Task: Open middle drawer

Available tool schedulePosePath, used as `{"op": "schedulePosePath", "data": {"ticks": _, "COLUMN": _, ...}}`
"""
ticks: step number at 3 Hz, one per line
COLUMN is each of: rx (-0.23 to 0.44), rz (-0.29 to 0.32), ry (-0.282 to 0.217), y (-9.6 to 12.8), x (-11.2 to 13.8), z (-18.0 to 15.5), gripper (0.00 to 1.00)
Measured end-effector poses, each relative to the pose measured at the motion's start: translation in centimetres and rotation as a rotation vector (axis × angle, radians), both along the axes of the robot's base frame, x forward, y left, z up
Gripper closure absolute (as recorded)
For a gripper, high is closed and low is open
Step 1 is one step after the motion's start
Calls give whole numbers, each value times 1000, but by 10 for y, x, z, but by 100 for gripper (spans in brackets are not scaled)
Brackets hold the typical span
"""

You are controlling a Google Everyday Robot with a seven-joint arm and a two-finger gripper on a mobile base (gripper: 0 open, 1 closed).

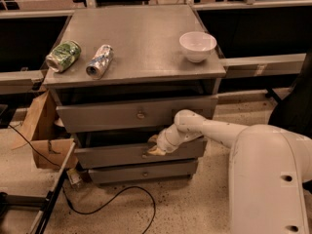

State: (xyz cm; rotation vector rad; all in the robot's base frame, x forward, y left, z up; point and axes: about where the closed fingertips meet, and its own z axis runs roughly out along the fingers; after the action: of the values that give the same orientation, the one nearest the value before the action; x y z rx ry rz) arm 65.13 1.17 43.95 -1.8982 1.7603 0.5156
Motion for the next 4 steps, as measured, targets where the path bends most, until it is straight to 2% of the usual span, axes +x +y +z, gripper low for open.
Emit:
{"op": "schedulePosePath", "data": {"ticks": 1, "rx": 0, "rz": 0, "ry": 0, "y": 0, "x": 4, "z": 3, "gripper": 100}}
{"op": "schedulePosePath", "data": {"ticks": 2, "rx": -37, "rz": -21, "ry": -17, "y": -22, "x": 4, "z": 8, "gripper": 100}}
{"op": "schedulePosePath", "data": {"ticks": 3, "rx": -54, "rz": -41, "ry": -26, "y": -31, "x": 4, "z": 10, "gripper": 100}}
{"op": "schedulePosePath", "data": {"ticks": 4, "rx": -74, "rz": -55, "ry": -24, "y": -41, "x": 2, "z": 12, "gripper": 81}}
